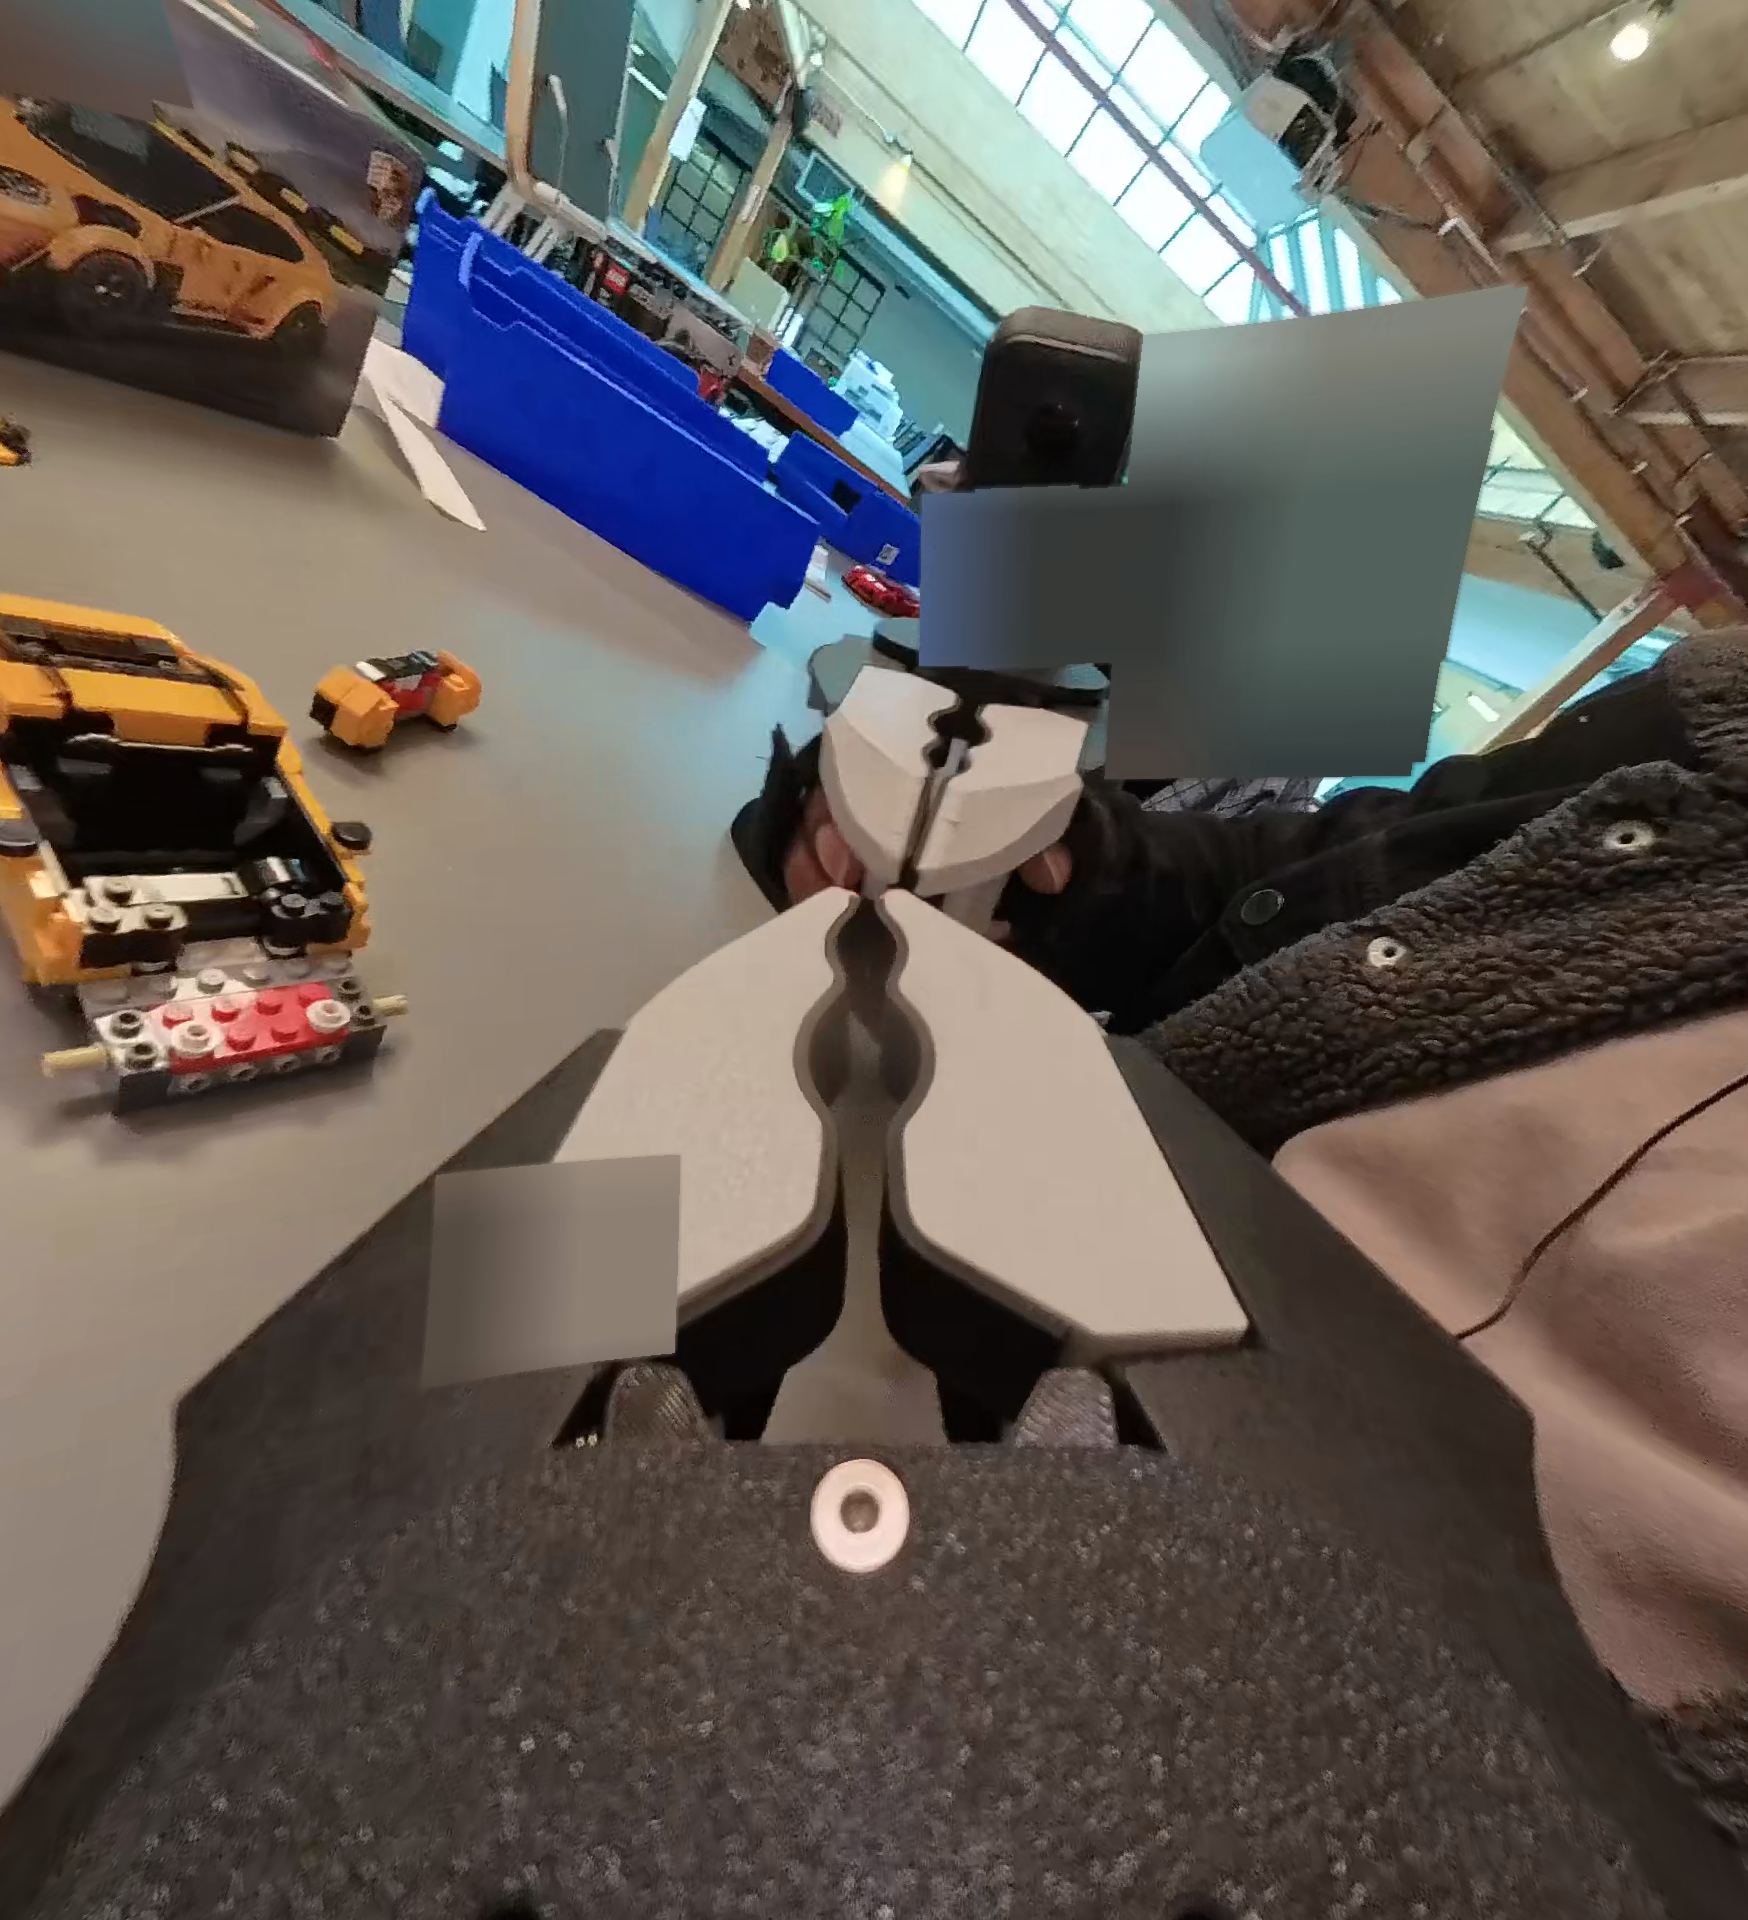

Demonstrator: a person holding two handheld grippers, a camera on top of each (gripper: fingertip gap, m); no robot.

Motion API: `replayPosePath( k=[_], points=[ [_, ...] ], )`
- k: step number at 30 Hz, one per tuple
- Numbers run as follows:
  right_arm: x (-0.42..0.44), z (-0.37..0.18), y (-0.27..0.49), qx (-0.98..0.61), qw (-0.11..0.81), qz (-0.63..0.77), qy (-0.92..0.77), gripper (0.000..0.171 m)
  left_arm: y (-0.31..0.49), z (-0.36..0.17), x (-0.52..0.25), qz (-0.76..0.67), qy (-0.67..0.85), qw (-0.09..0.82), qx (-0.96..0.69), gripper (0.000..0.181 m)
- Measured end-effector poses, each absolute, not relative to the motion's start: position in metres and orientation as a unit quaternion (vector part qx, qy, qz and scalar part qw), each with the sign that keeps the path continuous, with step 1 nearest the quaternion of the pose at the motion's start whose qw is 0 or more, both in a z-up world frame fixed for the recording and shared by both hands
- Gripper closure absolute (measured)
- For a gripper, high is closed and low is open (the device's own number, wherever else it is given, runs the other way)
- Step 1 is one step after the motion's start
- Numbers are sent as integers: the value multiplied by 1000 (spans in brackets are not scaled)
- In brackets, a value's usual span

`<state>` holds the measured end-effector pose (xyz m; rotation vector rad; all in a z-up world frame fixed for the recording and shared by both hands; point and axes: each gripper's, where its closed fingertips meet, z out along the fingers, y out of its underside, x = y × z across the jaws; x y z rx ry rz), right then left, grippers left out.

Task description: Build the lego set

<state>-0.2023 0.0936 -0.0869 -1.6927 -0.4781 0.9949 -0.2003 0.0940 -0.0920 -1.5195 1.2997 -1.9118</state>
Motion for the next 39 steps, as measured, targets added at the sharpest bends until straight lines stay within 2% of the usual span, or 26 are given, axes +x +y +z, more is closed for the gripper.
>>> replayPosePath(
  k=[3, 7, 12, 16, 20, 24, 28, 39],
  points=[
    [-197, -88, 92, -716, 536, 389, -220, 171, 92, -92, -200, -676, 468, 183, -539, 181],
    [-180, -99, 95, -740, 552, 259, -284, 169, 98, -104, -199, -649, 477, 184, -563, 181],
    [-167, -124, 100, -774, 505, 172, -342, 162, 130, -126, -200, -548, 502, 259, -617, 181],
    [-166, -141, 113, -793, 470, 160, -354, 160, 175, -144, -212, -446, 496, 326, -670, 181],
    [-174, -148, 123, -792, 460, 155, -370, 158, 198, -166, -220, -376, 506, 338, -699, 181],
    [-175, -145, 130, -786, 473, 172, -360, 158, 217, -182, -214, -276, 569, 358, -687, 164],
    [-164, -142, 134, -792, 479, 183, -332, 158, 234, -200, -204, -208, 613, 332, -686, 162],
    [-143, -146, 127, -792, 487, 206, -305, 159, 227, -208, -191, -236, 654, 270, -666, 165]
  ],
)
